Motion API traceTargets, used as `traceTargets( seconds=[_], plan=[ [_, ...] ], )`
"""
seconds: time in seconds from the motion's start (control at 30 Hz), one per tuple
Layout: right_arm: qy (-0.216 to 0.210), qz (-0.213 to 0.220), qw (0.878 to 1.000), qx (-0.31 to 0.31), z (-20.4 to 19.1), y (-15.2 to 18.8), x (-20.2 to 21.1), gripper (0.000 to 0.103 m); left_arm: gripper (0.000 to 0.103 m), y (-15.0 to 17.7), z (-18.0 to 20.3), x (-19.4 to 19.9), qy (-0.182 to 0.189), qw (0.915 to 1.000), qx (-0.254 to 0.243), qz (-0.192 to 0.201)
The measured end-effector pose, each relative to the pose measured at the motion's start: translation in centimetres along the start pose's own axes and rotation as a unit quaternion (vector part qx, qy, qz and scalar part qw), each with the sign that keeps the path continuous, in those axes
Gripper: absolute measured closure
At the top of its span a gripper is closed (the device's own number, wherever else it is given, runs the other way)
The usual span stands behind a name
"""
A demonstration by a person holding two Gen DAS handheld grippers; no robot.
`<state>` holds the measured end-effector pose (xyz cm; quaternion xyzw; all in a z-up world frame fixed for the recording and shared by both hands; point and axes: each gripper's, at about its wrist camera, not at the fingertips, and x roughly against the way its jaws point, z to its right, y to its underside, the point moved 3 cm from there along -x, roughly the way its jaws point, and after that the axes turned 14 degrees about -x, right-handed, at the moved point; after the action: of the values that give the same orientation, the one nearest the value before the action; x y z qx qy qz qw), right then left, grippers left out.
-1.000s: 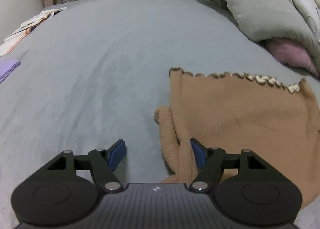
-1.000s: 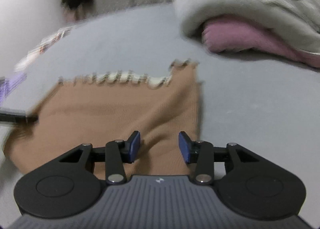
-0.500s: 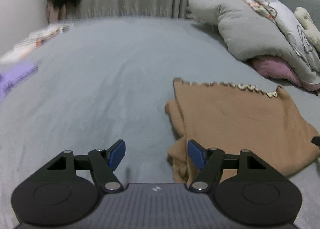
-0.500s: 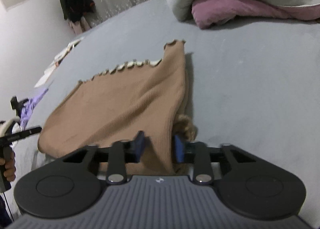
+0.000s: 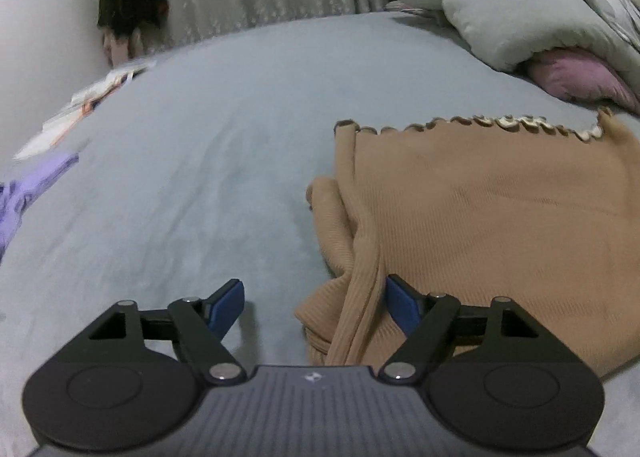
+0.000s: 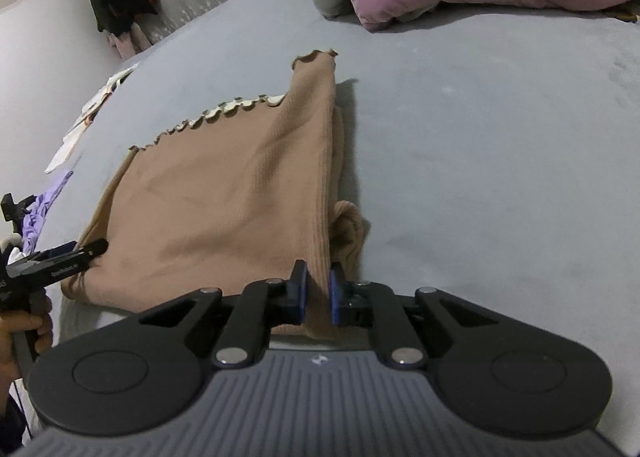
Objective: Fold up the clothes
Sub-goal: 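Grasp the sweater edge with the right gripper and pull it straight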
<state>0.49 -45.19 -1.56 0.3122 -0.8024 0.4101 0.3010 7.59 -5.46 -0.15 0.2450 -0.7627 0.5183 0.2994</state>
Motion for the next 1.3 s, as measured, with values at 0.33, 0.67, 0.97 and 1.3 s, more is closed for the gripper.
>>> traceTargets(
  seconds=[0.33, 0.67, 0.97, 1.3],
  plan=[
    [-0.016, 0.130, 0.988, 0.081, -3.9, -2.4, 1.7, 0.075, 0.029, -3.6, -1.2, 3.8, 0.017, 0.9973, 0.000, 0.072],
    [0.016, 0.089, 0.993, 0.081, -2.2, -5.0, -6.5, 0.103, 0.012, -3.9, -1.2, -4.2, 0.039, 0.9991, -0.010, -0.015],
    [0.033, 0.079, 0.980, 0.179, -4.2, -7.4, -8.6, 0.096, 0.014, -3.9, -4.6, -4.1, 0.012, 0.9990, 0.039, -0.017],
    [0.075, 0.051, 0.969, 0.231, -5.5, -10.4, -12.9, 0.096, 0.021, -5.2, -5.5, -3.2, 0.020, 0.9969, 0.076, 0.014]
  ],
)
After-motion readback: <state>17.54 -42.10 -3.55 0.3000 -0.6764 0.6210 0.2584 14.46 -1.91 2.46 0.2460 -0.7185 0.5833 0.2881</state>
